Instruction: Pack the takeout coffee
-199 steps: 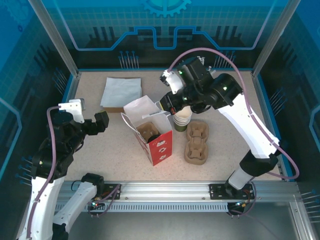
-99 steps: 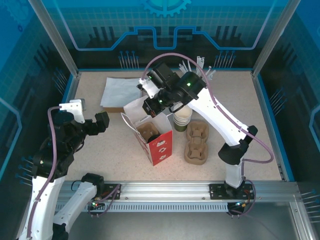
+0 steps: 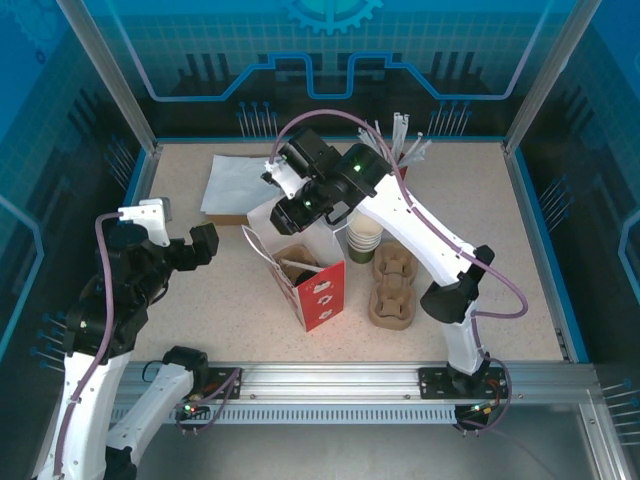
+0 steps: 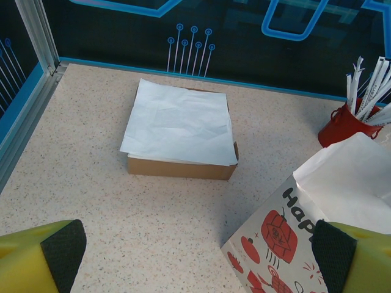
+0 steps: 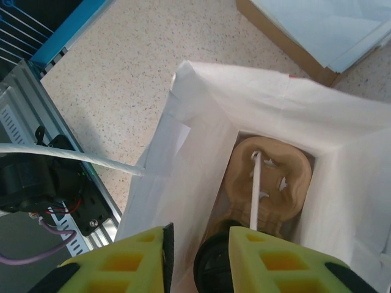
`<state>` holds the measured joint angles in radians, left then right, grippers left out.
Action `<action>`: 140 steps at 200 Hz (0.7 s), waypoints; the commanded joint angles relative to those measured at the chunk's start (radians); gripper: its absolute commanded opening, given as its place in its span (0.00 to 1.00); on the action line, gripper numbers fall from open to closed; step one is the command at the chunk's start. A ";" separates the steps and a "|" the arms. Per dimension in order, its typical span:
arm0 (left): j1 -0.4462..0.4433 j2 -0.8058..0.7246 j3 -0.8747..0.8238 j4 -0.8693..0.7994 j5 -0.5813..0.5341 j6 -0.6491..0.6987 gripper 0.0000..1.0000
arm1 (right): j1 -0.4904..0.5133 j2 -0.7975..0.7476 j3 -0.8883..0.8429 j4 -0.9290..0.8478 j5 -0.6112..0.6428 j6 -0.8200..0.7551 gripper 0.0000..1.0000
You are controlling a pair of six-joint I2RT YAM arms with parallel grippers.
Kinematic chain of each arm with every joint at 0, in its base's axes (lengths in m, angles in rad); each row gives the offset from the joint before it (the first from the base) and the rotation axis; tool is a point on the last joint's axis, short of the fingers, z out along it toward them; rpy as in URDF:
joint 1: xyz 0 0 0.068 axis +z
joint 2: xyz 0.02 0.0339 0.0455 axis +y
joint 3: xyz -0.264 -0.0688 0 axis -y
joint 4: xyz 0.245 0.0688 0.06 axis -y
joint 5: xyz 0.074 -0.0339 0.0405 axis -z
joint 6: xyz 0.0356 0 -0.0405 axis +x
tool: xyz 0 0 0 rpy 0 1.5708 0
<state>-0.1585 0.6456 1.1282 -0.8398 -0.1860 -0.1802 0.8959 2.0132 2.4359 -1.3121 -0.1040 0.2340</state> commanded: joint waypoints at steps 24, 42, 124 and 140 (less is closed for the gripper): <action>0.007 0.001 -0.015 0.024 0.025 -0.032 0.99 | -0.002 -0.064 0.037 -0.019 0.018 0.000 0.37; 0.007 0.013 -0.011 0.018 0.020 -0.048 0.99 | -0.010 -0.093 0.035 -0.021 0.028 0.001 0.39; 0.007 0.114 0.063 -0.017 0.028 -0.141 0.99 | -0.065 -0.274 -0.092 0.021 0.087 0.010 0.47; 0.010 0.139 0.081 -0.023 0.019 -0.143 0.99 | -0.080 -0.321 -0.145 0.042 0.098 0.011 0.48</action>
<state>-0.1585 0.7586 1.1564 -0.8425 -0.1707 -0.2913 0.8425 1.7599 2.3569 -1.3025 -0.0330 0.2359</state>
